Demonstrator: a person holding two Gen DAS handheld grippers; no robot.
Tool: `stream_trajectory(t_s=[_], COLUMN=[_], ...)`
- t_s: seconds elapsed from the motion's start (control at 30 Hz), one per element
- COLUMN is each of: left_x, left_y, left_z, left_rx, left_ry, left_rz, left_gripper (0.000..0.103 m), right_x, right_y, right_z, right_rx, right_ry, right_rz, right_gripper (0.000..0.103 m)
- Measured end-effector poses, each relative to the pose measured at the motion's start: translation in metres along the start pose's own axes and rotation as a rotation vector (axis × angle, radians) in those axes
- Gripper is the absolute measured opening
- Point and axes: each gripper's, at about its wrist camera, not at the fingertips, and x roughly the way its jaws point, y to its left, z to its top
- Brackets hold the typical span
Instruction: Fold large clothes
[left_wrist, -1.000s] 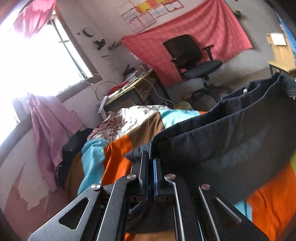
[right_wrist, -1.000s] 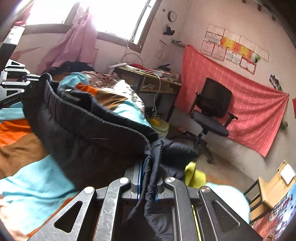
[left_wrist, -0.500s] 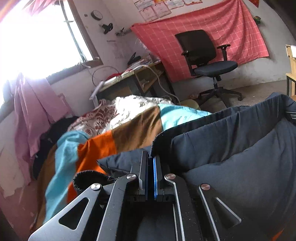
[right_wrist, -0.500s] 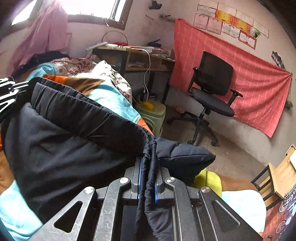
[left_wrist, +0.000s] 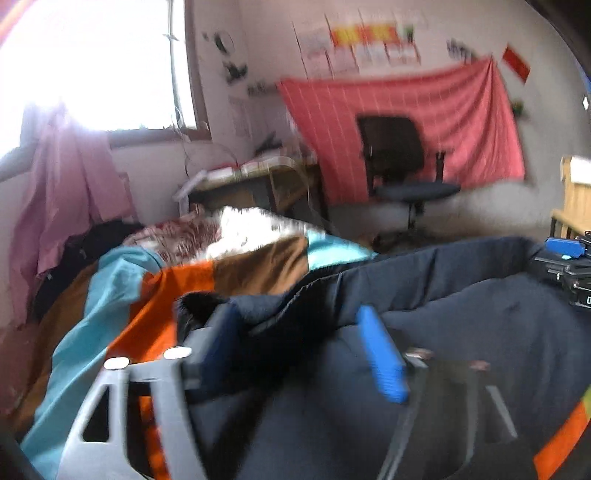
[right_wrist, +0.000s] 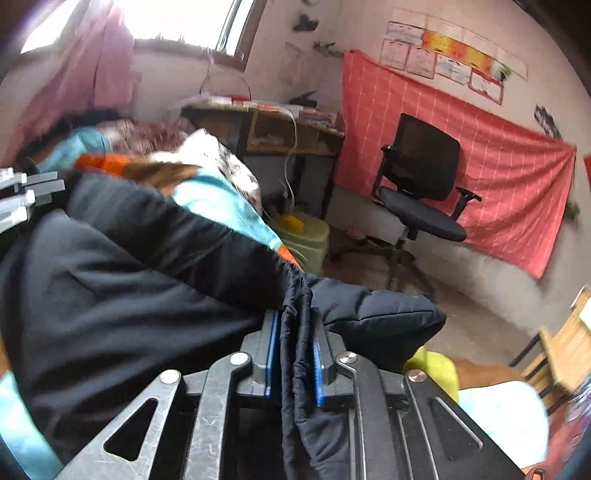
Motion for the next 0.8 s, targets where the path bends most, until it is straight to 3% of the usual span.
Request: stream_trajectory(t_s=[0.03, 0.1, 0.13, 0.17, 0.23, 0.37, 0.47, 0.67, 0.8], left_x=[-0.010, -0.022, -0.026, -0.026, -0.022, -0.005, 0.003, 0.004, 0.002], left_y=[0.000, -0.002, -0.005, -0.008, -0.016, -0.028, -0.023, -0.025, -0.022], left_z=[-0.003, -0.007, -0.009, -0.010, -0.012, -0.014, -0.016, -0.020, -0.031], left_rx=[-0.005, -0.020, -0.026, -0.023, -0.017, -0.058, -0.111, -0.096, -0.125], left_ry=[-0.016, -0.005, 0.006, 0.018, 0.047, 0.124, 0.131, 0.133, 0.146], left_rz=[-0.014, -0.063, -0.092, -0.113, -0.138, -0.176, -0.186, -0.171, -0.174], left_gripper=[0.075, 0.075, 0.075, 0.075, 0.075, 0.075, 0.075, 0.075, 0.078], right_x=[-0.007, -0.036, -0.048, -0.064, -0.076, -0.069, -0.059, -0.100, -0.104], right_y=[-0.003, -0.009, -0.008, -0.005, 0.003, 0.025, 0.028, 0.035, 0.046], right_z=[0.000, -0.007, -0.009, -0.015, -0.022, -0.036, -0.040, -0.049, -0.061], right_rx=[0.030, 0.102, 0.109, 0.106, 0.072, -0.033, -0.033, -0.049, -0.134], right_ry=[-0.016, -0.109, -0.150, -0.204, -0.229, -0.183, -0.160, -0.337, -0.334], right_rz=[0.006, 0.011, -0.001, -0.018, -0.021, -0.015, -0.024, -0.106, -0.075], right_gripper=[0.033, 0.079, 0.084, 0.085, 0.085, 0.085, 0.085, 0.093, 0.094])
